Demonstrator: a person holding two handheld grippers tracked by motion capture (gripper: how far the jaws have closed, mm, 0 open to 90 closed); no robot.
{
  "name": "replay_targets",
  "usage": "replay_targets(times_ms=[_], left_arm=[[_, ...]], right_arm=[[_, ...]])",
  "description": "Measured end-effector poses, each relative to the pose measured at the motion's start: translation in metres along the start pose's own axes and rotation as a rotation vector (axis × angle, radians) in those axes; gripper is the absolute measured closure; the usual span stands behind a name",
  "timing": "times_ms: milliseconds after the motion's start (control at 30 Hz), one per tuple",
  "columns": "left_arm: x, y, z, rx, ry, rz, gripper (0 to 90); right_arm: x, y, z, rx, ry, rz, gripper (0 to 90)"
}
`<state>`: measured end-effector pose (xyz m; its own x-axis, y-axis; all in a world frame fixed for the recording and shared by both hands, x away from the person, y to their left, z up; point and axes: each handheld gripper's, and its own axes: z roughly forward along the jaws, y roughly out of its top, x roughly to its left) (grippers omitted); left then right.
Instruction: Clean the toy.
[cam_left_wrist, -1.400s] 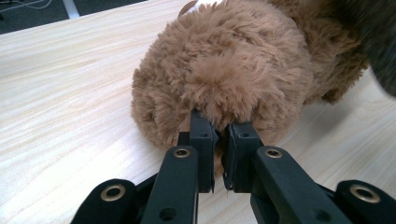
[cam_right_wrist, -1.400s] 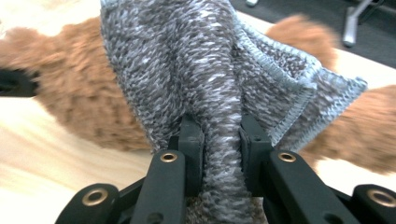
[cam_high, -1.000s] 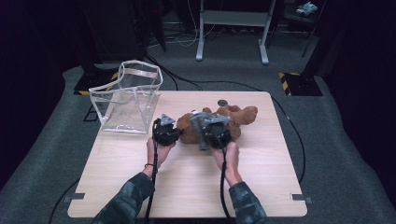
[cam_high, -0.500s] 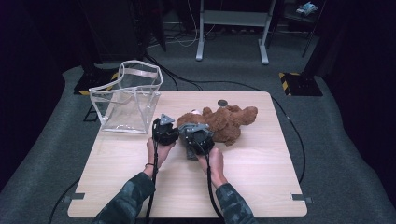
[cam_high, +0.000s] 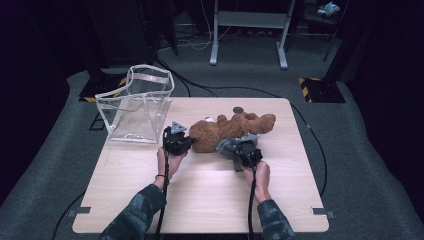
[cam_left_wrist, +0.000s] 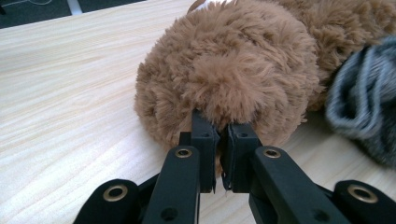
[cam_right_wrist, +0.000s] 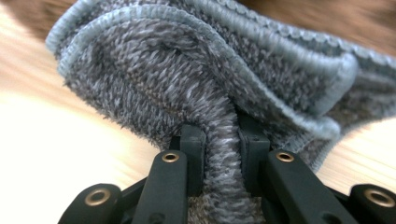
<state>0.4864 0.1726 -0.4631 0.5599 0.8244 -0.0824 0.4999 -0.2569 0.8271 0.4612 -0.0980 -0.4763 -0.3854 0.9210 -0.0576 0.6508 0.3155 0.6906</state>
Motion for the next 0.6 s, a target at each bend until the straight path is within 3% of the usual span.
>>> replay_targets(times_ms=[267, 333, 400, 467, 600], left_arm=[[0.001, 0.001, 0.001, 0.004, -0.002, -0.002, 84.2], [0.001, 0.001, 0.001, 0.004, -0.005, -0.003, 84.1], [0.001, 0.001, 0.001, -0.001, -0.007, -0.006, 84.0], [0.001, 0.001, 0.002, -0.002, -0.009, -0.01, 84.1], [0.001, 0.002, 0.001, 0.008, -0.009, -0.005, 84.1]], right_arm=[[-0.053, -0.007, -0.016, 0.013, -0.112, 0.102, 76.3], [-0.058, -0.008, -0.019, 0.009, -0.117, 0.113, 76.3], [-0.055, -0.008, -0.022, 0.005, -0.103, 0.103, 76.3], [-0.043, -0.006, -0.024, 0.006, -0.071, 0.073, 76.3], [-0.004, 0.002, -0.02, 0.007, 0.007, -0.016, 76.4]])
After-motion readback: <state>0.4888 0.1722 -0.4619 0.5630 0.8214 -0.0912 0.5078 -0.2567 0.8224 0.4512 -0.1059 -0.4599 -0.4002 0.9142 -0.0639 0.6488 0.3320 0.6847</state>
